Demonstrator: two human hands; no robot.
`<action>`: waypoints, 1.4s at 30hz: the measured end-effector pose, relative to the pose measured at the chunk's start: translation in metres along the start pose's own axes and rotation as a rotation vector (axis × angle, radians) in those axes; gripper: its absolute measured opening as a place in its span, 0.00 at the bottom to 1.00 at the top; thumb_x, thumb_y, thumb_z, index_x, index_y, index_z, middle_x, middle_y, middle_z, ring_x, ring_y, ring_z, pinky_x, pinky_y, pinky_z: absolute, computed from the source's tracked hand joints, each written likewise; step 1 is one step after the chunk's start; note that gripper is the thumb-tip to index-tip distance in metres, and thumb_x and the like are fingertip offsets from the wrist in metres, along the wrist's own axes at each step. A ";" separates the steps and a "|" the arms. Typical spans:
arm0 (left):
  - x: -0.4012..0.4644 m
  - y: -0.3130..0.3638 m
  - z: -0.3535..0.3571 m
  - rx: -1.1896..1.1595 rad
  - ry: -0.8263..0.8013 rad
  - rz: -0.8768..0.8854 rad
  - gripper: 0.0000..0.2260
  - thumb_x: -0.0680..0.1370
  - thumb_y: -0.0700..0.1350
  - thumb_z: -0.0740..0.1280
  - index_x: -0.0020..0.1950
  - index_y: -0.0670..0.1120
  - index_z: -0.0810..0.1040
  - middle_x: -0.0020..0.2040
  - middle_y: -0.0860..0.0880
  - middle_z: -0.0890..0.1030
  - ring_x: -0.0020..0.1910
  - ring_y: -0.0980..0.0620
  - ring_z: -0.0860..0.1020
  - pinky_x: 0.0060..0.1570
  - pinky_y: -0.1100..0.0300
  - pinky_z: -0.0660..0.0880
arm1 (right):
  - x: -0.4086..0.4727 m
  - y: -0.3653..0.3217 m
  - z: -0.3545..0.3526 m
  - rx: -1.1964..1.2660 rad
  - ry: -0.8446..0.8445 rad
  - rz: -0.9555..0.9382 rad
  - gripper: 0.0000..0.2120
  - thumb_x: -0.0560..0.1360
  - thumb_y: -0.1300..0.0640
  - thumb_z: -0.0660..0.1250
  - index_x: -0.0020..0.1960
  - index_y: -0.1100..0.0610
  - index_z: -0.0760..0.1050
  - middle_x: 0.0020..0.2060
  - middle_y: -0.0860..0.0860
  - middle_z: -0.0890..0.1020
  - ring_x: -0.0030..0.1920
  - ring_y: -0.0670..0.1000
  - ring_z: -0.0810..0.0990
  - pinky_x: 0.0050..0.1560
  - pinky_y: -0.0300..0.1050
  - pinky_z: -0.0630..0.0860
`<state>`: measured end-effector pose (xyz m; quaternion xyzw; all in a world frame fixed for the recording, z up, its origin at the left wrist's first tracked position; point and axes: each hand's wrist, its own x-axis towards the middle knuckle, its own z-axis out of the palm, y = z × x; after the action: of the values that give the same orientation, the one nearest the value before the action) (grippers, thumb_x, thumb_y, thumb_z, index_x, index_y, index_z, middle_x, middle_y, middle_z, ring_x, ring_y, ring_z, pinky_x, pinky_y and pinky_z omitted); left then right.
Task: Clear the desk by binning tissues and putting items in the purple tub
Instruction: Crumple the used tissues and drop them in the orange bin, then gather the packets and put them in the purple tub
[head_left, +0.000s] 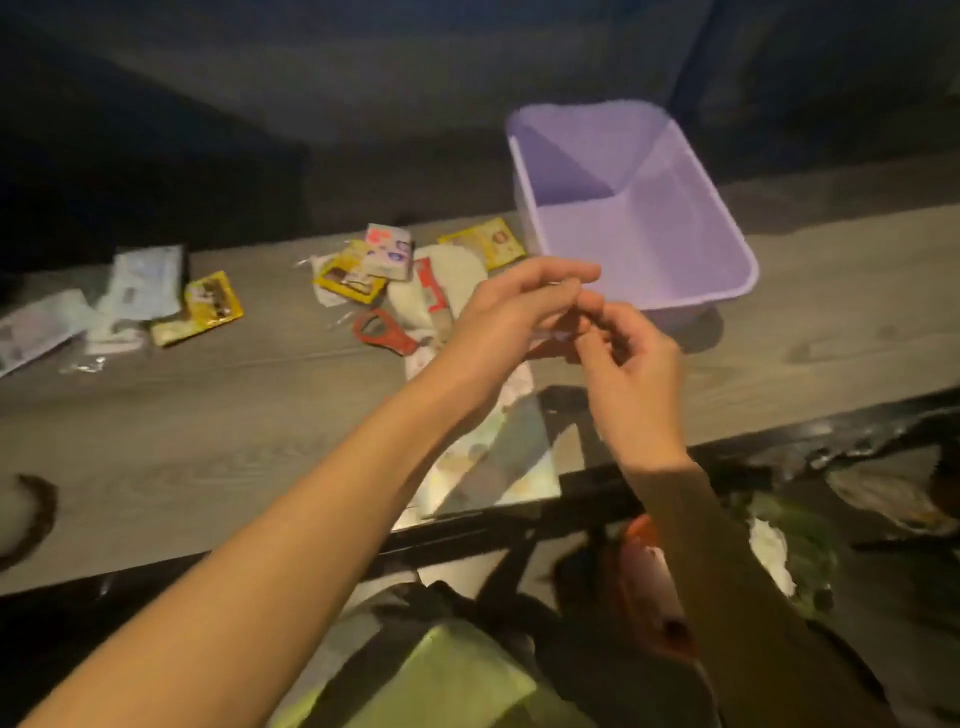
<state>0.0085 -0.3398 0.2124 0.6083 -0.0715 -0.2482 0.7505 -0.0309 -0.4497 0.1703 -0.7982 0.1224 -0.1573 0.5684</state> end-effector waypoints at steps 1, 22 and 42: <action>-0.006 0.003 -0.023 -0.021 0.055 0.002 0.09 0.78 0.37 0.59 0.53 0.44 0.77 0.45 0.44 0.80 0.41 0.51 0.78 0.40 0.63 0.77 | 0.002 -0.006 0.021 -0.011 -0.059 -0.017 0.08 0.76 0.63 0.63 0.49 0.53 0.78 0.39 0.55 0.82 0.42 0.56 0.81 0.44 0.49 0.78; -0.006 -0.043 -0.273 -0.297 0.475 -0.269 0.10 0.80 0.39 0.58 0.54 0.47 0.77 0.47 0.48 0.80 0.45 0.53 0.78 0.47 0.60 0.75 | 0.037 0.044 0.240 -0.838 -0.400 -0.046 0.11 0.76 0.59 0.63 0.58 0.53 0.75 0.61 0.53 0.76 0.62 0.55 0.71 0.65 0.55 0.61; 0.045 -0.060 -0.268 -0.808 0.329 -0.387 0.08 0.78 0.43 0.62 0.54 0.44 0.76 0.43 0.41 0.86 0.41 0.47 0.85 0.47 0.49 0.78 | 0.129 0.023 0.261 -0.639 -0.196 0.102 0.24 0.77 0.50 0.62 0.70 0.52 0.62 0.74 0.55 0.58 0.74 0.57 0.54 0.74 0.57 0.54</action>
<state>0.1399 -0.1335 0.0796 0.3013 0.2651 -0.2915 0.8683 0.1888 -0.2788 0.0840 -0.9402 0.1500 -0.0048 0.3057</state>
